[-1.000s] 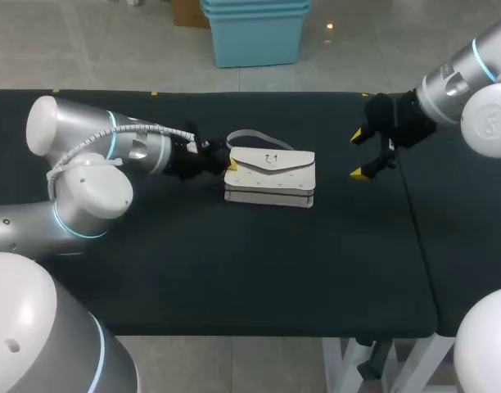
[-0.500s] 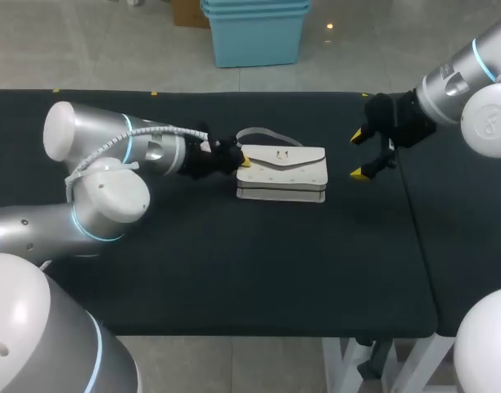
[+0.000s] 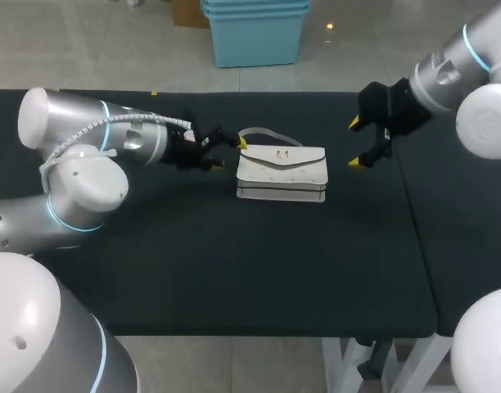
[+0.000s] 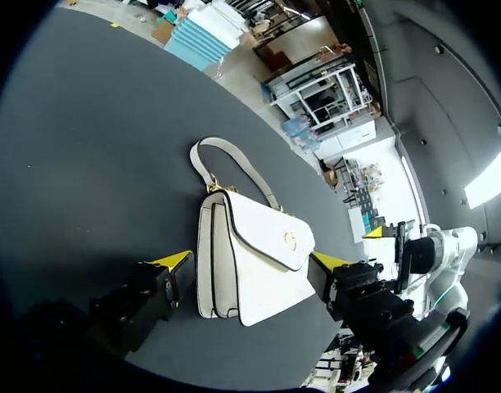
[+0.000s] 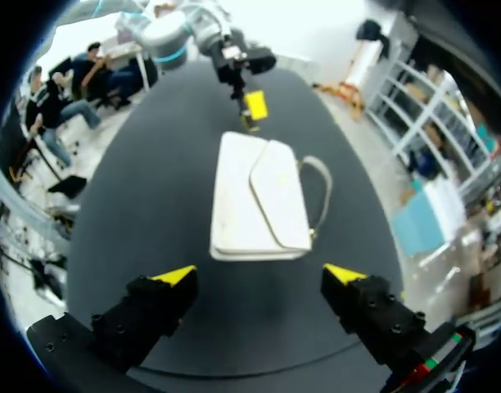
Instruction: Pick up the bag, open it, inspect its contents, close it, and place it on the opposite side
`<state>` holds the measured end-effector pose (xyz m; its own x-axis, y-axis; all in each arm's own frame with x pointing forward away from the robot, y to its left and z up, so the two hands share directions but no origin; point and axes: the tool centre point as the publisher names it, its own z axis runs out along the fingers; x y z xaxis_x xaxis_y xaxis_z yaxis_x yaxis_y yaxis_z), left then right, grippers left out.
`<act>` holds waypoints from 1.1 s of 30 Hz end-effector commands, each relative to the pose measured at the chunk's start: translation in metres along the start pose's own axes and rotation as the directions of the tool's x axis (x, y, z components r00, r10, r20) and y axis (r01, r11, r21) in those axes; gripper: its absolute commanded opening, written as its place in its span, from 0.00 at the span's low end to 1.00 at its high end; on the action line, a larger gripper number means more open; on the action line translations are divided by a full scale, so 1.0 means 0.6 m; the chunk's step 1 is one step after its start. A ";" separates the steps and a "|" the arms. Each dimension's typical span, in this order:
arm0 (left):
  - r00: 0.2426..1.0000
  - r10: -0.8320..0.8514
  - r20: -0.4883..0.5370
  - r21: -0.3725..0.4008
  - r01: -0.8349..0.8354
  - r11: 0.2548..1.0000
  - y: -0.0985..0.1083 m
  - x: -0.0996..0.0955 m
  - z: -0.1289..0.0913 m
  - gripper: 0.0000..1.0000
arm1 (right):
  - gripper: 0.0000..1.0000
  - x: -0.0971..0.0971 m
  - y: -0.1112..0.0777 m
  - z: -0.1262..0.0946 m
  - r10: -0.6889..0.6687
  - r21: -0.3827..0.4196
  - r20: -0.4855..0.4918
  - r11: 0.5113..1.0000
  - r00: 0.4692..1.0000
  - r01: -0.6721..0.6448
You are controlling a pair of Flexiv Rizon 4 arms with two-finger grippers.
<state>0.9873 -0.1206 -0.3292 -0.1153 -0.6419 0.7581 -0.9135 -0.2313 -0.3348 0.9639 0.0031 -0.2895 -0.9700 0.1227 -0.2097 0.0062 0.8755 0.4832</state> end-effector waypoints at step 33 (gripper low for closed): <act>0.665 0.740 -0.099 -0.407 -0.706 0.579 -0.044 0.016 -0.175 1.00 | 1.00 0.082 0.100 0.058 -0.192 0.190 0.188 0.969 0.963 0.157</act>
<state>0.9628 -0.0430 -0.2542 -0.7921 -0.5307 0.3016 -0.6039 0.6092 -0.5140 0.9252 0.0775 -0.2969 -0.9023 0.0282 -0.4301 -0.0995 0.9572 0.2717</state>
